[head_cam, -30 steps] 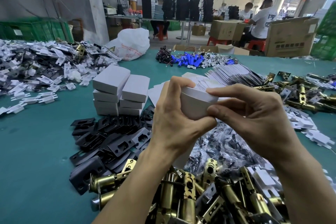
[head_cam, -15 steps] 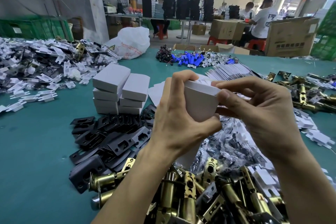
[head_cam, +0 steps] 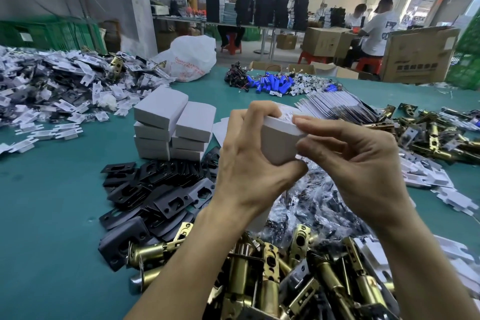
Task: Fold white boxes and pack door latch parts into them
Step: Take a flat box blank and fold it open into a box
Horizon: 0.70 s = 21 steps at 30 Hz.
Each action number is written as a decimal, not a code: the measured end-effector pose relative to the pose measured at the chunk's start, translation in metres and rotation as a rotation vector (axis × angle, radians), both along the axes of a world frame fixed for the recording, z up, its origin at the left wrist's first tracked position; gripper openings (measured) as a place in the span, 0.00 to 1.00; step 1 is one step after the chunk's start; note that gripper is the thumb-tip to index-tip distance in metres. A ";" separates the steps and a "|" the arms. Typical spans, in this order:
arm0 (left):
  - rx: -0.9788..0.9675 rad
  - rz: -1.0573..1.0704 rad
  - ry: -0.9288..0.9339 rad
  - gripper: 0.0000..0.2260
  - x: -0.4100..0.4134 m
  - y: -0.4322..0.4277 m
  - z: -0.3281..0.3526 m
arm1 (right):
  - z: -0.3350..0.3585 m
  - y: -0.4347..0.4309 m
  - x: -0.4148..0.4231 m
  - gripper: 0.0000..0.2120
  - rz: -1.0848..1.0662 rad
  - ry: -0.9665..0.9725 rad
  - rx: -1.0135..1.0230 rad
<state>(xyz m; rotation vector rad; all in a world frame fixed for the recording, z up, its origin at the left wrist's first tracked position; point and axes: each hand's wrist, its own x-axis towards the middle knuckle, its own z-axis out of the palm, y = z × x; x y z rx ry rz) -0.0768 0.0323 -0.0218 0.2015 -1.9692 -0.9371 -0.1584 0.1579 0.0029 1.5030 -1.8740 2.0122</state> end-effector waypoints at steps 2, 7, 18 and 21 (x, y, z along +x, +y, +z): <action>0.015 -0.001 0.002 0.24 0.000 -0.001 0.001 | -0.001 0.000 -0.001 0.15 0.031 -0.002 0.001; 0.021 -0.050 0.020 0.25 0.002 0.001 0.005 | 0.003 0.008 -0.004 0.13 0.167 -0.200 -0.019; -0.052 -0.064 -0.029 0.27 0.001 -0.003 -0.001 | 0.009 0.011 -0.001 0.09 0.011 -0.138 0.004; -0.059 -0.035 -0.045 0.29 0.000 -0.003 -0.003 | 0.007 0.008 0.000 0.07 -0.054 -0.074 -0.004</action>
